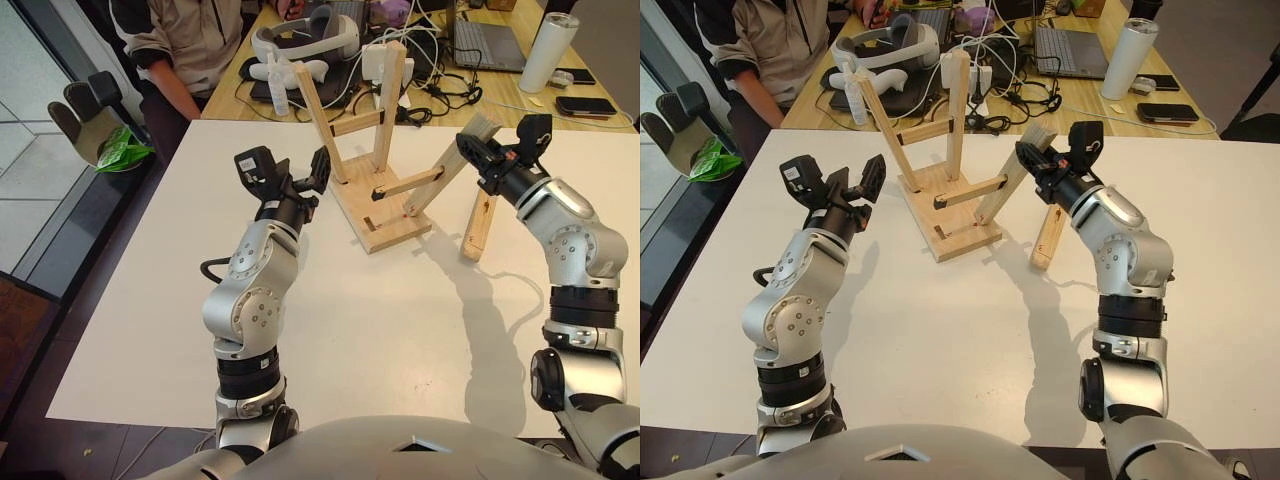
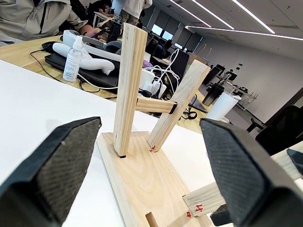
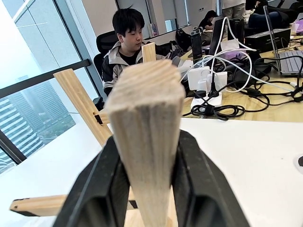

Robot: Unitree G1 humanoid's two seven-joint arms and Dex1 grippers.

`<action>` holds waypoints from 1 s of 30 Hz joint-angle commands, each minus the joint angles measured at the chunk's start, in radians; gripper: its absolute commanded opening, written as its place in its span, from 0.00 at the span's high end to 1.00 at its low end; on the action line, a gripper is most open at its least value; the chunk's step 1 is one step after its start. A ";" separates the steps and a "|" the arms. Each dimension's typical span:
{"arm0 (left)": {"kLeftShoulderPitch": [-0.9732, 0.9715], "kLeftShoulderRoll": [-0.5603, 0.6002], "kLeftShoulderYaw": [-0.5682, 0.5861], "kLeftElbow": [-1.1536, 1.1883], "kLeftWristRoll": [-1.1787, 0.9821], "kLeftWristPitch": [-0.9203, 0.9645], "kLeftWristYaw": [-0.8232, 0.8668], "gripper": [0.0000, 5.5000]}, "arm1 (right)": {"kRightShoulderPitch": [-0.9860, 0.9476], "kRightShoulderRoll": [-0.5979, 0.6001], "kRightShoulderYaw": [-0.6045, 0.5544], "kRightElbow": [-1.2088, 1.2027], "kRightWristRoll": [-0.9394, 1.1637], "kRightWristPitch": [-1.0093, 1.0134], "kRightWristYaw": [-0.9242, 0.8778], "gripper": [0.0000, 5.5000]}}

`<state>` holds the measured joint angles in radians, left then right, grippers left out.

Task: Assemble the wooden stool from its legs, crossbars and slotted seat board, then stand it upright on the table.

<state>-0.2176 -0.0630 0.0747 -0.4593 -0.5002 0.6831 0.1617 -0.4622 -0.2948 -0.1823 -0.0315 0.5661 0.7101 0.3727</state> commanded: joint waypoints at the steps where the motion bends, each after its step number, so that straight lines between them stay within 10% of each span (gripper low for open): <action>1: -0.002 -0.020 0.000 0.006 0.010 -0.008 0.007 0.30 | 0.019 0.061 -0.004 -0.094 0.052 0.157 -0.114 0.82; 19: 0.049 0.037 0.004 0.056 0.175 -0.100 0.055 0.30 | -0.002 -0.051 0.056 -0.171 -0.029 0.143 -0.073 0.82; 30: 0.055 0.047 -0.020 0.047 0.333 -0.160 0.060 0.30 | 0.130 0.138 0.107 -0.248 -0.061 0.080 -0.205 0.82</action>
<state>-0.1470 -0.0175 0.0502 -0.4153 -0.1784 0.5266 0.2289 -0.3560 -0.1789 -0.0936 -0.2844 0.5026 0.7667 0.1805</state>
